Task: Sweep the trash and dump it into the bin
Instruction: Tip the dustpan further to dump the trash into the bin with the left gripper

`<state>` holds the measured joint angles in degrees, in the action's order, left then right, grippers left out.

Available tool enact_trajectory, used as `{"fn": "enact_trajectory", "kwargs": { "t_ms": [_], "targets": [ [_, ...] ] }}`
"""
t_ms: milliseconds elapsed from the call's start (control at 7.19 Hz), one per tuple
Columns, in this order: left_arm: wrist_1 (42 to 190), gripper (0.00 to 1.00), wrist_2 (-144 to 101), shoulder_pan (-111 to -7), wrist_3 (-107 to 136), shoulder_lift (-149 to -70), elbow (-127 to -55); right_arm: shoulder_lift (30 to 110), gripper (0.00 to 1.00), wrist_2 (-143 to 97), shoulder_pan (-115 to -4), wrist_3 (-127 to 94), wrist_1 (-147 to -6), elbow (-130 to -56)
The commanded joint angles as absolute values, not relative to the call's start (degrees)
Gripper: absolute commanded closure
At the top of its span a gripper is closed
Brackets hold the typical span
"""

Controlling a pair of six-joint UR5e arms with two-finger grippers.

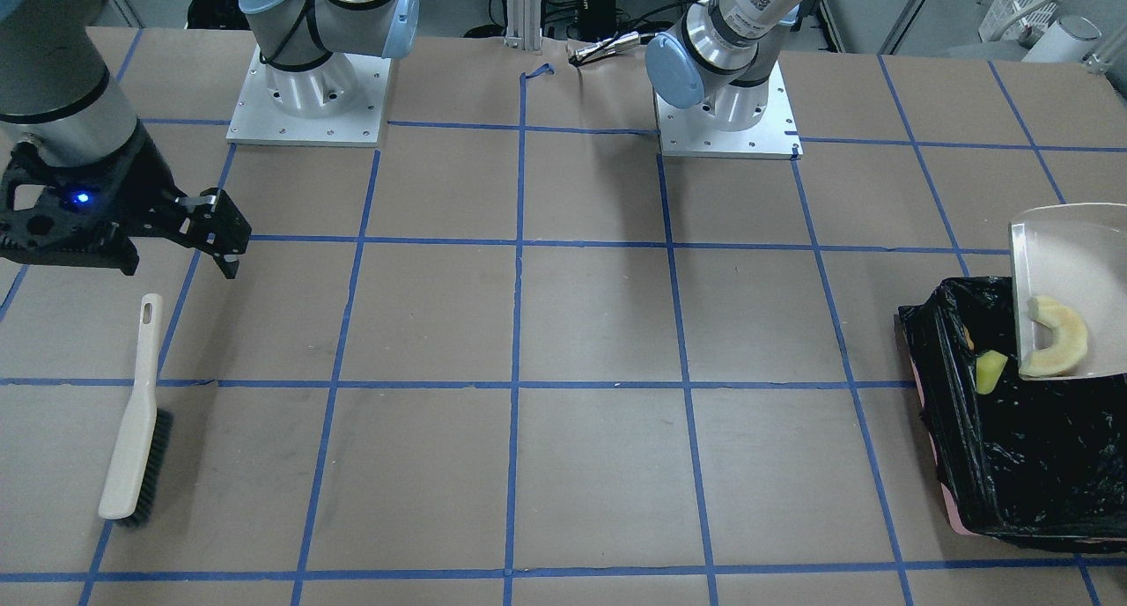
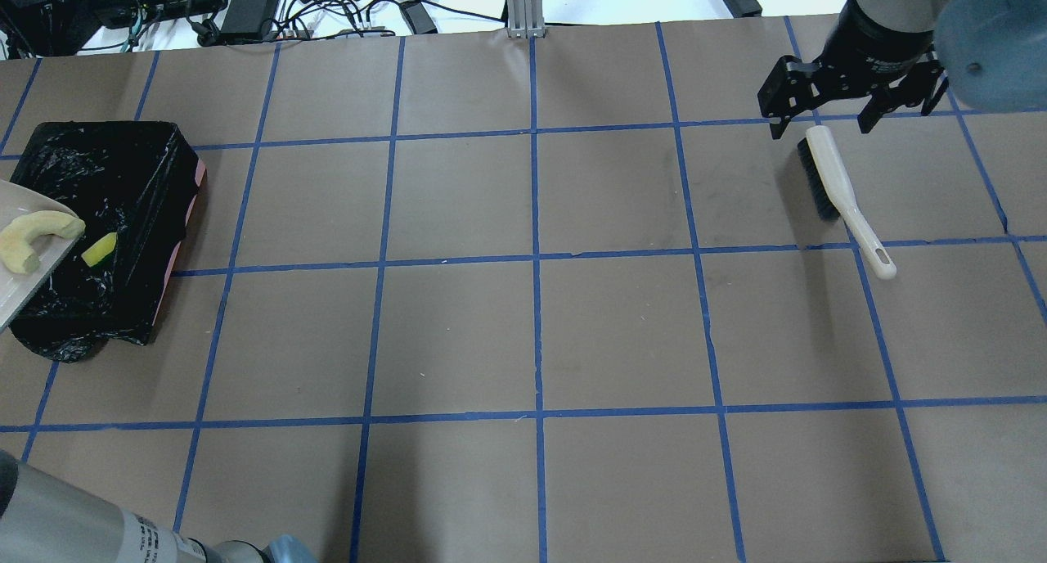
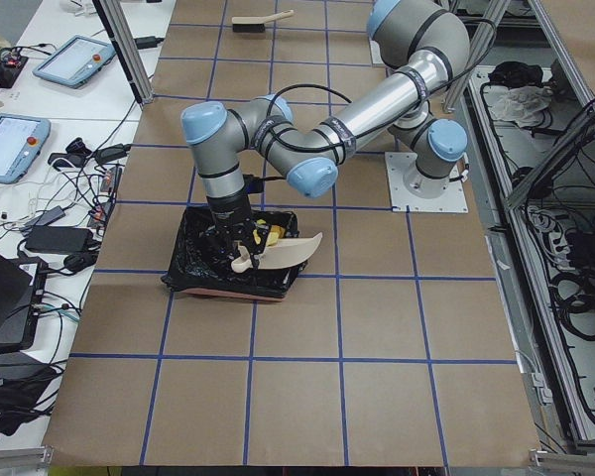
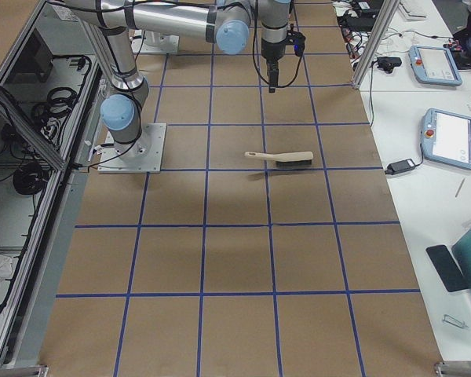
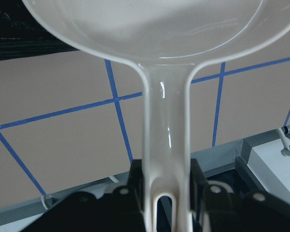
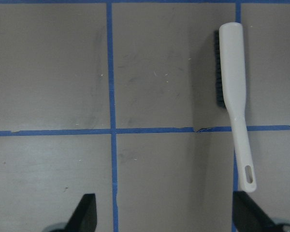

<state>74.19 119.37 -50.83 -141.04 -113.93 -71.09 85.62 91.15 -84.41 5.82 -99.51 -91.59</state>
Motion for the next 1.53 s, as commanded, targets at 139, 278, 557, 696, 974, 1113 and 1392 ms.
{"fn": "enact_trajectory", "kwargs": {
  "t_ms": [139,278,557,696,974,1113,1392],
  "targets": [
    [71.6,0.97,123.9,-54.0,-140.8,-113.6,-70.8,86.1,0.00,89.7,-86.7,5.1,-98.7,-91.8],
    [71.5,0.97,124.1,-54.1,-140.6,-113.3,-71.1,85.8,0.00,89.8,-86.7,5.0,-96.5,-91.8],
    [67.6,0.97,128.0,-56.0,-140.1,-113.1,-71.5,85.5,0.00,89.7,-86.4,4.9,-95.1,-91.8],
    [67.5,0.97,128.8,-56.3,-139.8,-113.0,-71.5,85.7,0.00,90.0,-86.3,5.0,-95.0,-91.8],
    [66.9,0.97,129.2,-56.6,-139.7,-112.0,-72.5,87.9,0.00,88.8,-86.5,4.1,-95.5,-91.8],
    [66.9,0.98,128.4,-56.6,-139.6,-111.4,-73.1,88.2,0.00,89.1,-86.6,4.0,-95.1,-91.7],
    [69.9,1.00,116.2,-56.5,-139.7,-109.3,-73.1,88.5,0.00,89.6,-86.6,4.0,-95.0,-91.8]
  ]
}}
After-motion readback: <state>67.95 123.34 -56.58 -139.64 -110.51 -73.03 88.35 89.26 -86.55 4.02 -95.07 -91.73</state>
